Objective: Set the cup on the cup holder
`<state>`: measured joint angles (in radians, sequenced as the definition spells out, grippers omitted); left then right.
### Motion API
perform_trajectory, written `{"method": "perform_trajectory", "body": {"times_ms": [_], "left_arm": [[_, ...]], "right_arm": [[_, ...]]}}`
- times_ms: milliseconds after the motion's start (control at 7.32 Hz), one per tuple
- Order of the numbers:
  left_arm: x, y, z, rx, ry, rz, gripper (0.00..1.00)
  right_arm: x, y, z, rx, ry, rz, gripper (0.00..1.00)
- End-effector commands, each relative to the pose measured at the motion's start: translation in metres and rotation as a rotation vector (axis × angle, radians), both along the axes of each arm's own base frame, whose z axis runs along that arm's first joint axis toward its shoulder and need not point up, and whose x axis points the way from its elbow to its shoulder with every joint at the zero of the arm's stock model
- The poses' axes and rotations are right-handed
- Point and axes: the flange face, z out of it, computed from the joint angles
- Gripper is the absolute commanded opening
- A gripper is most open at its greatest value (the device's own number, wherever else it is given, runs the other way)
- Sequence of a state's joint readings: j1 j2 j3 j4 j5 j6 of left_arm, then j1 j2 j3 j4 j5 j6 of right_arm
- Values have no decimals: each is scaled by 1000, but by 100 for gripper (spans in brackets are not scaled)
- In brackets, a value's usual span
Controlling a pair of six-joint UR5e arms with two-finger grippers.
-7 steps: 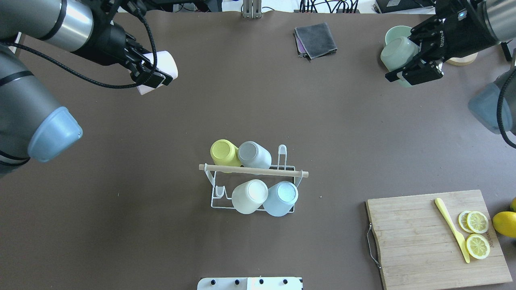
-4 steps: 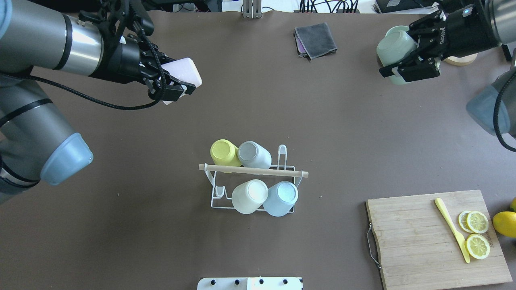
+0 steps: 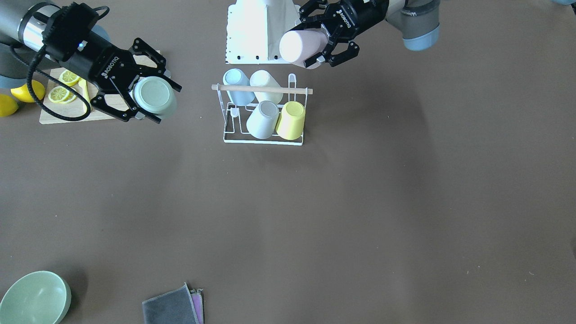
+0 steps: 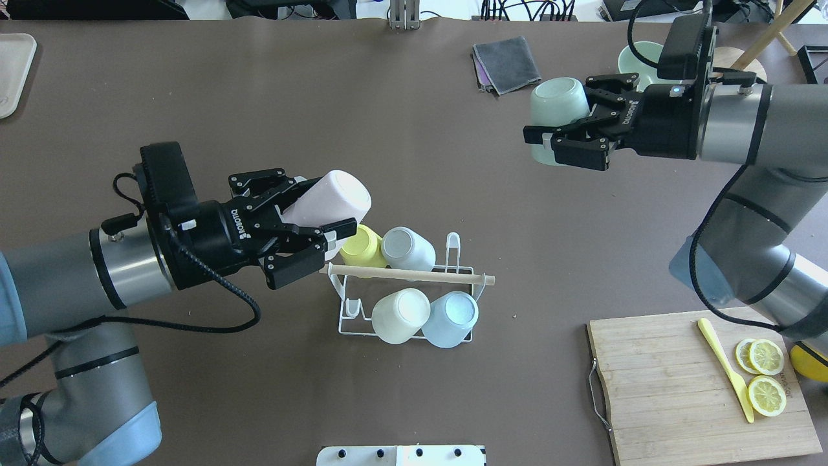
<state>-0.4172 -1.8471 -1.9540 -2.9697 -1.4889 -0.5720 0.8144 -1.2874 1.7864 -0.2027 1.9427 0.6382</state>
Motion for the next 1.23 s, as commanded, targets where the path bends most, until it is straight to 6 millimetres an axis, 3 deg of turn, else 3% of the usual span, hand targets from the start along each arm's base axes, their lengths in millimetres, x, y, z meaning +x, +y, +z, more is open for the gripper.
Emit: {"method": "perform_trajectory", "body": {"times_ms": [0,273,546,820,1093], "left_arm": [[29,47,18,-47,119,-44,0],[68,78,38,-3,74,-79,0],[99,79,43,-36,48,-114,0],[104,80,43,-43,39,-148,0],[105,80,41,-28,35,-157,0]], "right_arm": [[-52,29,4,-51,-123,36,0],[-107,67,-9,-101,-162,1,0],[-126,65,-14,-130,-77,0,0],[-143,55,-32,-19,68,47,0],[-165,59,-17,-30,107,29,0]]}}
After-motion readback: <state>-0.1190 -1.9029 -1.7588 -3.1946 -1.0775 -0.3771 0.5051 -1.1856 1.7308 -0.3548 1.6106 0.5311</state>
